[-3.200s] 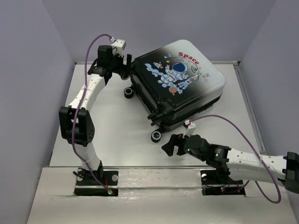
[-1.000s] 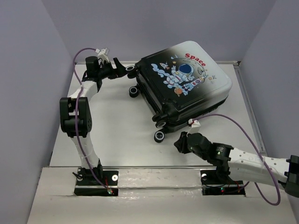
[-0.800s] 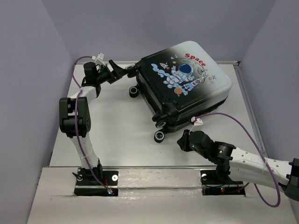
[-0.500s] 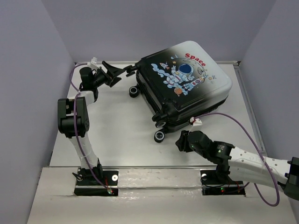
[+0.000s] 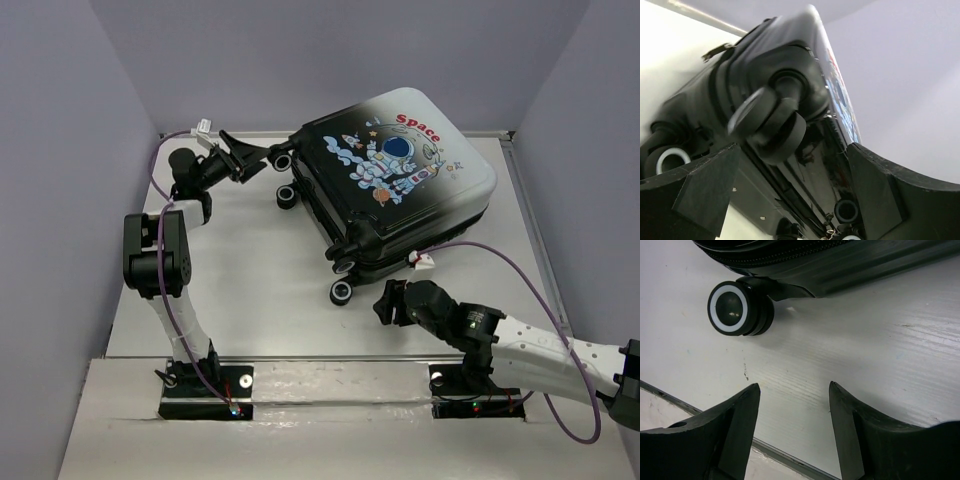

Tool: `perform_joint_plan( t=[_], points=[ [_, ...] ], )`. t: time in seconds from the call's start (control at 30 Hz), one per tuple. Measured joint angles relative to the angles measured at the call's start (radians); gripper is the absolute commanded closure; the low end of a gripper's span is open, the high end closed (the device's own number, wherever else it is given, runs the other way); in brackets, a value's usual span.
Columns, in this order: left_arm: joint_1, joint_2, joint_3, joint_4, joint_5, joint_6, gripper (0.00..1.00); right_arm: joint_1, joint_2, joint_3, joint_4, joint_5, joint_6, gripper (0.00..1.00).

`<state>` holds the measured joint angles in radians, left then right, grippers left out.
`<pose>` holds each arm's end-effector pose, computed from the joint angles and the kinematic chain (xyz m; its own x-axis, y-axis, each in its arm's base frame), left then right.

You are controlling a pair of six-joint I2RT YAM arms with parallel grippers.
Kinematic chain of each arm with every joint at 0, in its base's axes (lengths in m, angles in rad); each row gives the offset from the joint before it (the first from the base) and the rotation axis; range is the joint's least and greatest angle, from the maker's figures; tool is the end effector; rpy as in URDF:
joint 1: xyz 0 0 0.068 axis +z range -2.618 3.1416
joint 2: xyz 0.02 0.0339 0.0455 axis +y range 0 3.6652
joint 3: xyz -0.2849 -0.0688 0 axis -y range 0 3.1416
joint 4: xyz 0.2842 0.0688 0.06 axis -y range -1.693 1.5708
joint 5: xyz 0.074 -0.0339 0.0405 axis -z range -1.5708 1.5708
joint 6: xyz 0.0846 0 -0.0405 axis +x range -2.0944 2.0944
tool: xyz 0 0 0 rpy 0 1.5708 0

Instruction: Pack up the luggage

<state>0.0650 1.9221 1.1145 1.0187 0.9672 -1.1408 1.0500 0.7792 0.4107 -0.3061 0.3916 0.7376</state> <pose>0.4807 -0.0385 0.2427 -0.6095 -0.5567 -0.5644 0.5096 0.2703 -0.8169 0.1389 0.1773 0.1722 -0.6695 0.0822 -0.7383 -0.2746 0.8961 0.3488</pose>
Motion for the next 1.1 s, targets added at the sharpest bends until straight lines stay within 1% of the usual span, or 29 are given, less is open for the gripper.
perform_joint_plan(
  t=[0.1,0.3,0.5,0.57,0.67,0.73,0.8,0.93,1.0,1.1],
  points=[
    [-0.018,-0.003,0.036,-0.002,0.025,0.024,0.01,0.0,0.0,0.0,0.0,0.0,0.0,0.35],
    [-0.043,-0.003,0.163,-0.129,0.027,0.134,0.01,-0.002,0.0,0.0,0.0,0.0,0.0,0.32],
    [-0.089,0.0,0.241,-0.235,0.014,0.236,0.01,-0.002,-0.001,0.0,0.0,0.0,0.0,0.29],
    [-0.1,0.002,0.287,-0.332,-0.015,0.307,0.01,-0.002,-0.001,0.0,0.0,0.0,0.0,0.29],
    [-0.125,0.01,0.353,-0.508,-0.093,0.462,0.01,-0.002,-0.001,0.0,0.0,0.0,0.0,0.29],
    [-0.144,0.01,0.385,-0.623,-0.177,0.576,0.01,-0.002,-0.001,0.0,0.0,0.0,0.0,0.28],
    [-0.158,0.003,0.389,-0.7,-0.256,0.654,0.01,-0.004,0.0,0.0,0.0,0.0,0.0,0.28],
    [-0.173,-0.013,0.384,-0.801,-0.363,0.78,0.02,-0.005,0.003,0.0,0.0,0.0,0.0,0.28],
    [-0.172,-0.022,0.384,-0.829,-0.384,0.837,0.05,-0.005,0.01,0.0,0.0,0.0,0.0,0.28],
    [-0.17,-0.028,0.387,-0.863,-0.373,0.911,0.13,-0.005,0.015,0.0,0.0,0.0,0.0,0.28]
  ],
)
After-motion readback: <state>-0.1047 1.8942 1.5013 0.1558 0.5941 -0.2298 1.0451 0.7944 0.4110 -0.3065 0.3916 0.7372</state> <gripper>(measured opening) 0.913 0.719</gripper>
